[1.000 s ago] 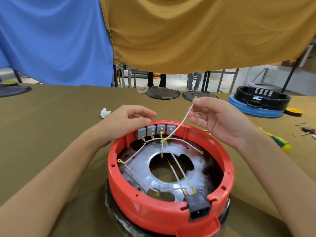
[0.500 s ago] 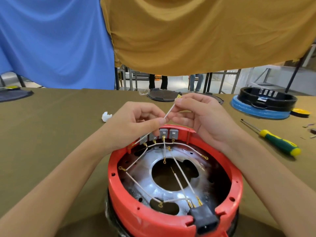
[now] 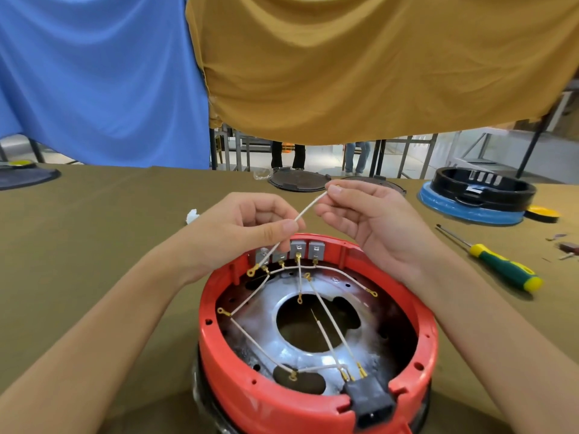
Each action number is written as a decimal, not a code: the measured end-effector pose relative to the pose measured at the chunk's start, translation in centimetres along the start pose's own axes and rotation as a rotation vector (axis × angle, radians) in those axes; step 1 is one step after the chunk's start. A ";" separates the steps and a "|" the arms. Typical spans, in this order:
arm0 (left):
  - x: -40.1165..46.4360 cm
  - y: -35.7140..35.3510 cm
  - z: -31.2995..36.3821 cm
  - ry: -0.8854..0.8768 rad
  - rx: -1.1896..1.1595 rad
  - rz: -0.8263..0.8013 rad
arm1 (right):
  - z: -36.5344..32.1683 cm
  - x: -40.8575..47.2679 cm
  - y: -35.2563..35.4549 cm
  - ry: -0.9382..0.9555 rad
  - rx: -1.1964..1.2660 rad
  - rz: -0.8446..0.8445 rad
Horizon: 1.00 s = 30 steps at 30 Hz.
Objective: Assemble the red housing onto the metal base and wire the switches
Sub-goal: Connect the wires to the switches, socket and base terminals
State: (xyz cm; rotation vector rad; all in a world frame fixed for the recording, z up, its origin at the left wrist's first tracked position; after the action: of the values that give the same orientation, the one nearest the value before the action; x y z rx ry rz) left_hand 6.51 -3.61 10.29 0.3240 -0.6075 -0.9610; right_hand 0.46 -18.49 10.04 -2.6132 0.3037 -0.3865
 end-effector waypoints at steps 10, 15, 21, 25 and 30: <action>0.0 0.0 0.4 0.001 0.011 0.035 | 0.8 0.3 0.6 -0.068 0.106 0.023; -0.2 -0.1 0.5 0.012 0.019 -0.031 | 0.6 0.3 1.1 -0.048 0.131 0.077; -0.1 -0.4 0.8 -0.024 0.036 -0.016 | 1.1 0.2 1.1 -0.100 0.198 0.120; -0.3 -0.2 0.5 0.012 0.022 -0.057 | 0.8 0.3 1.5 -0.049 0.149 0.150; -0.4 -0.7 0.4 0.021 0.030 -0.102 | 0.0 0.1 1.8 0.041 0.016 0.184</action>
State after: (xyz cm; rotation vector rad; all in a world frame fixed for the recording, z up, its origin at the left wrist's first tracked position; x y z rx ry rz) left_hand 5.65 -3.64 10.09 0.3937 -0.5911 -1.0455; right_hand 0.31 -20.08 9.18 -2.5375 0.5473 -0.3767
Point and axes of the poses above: each hand's wrist, its own x-axis towards the middle knuckle, its own y-axis out of the back of the hand, z = x × y, the point moved 8 cm from there along x, towards the middle knuckle, and after that the axes turned 9 degrees about x, right-handed, at the moved point
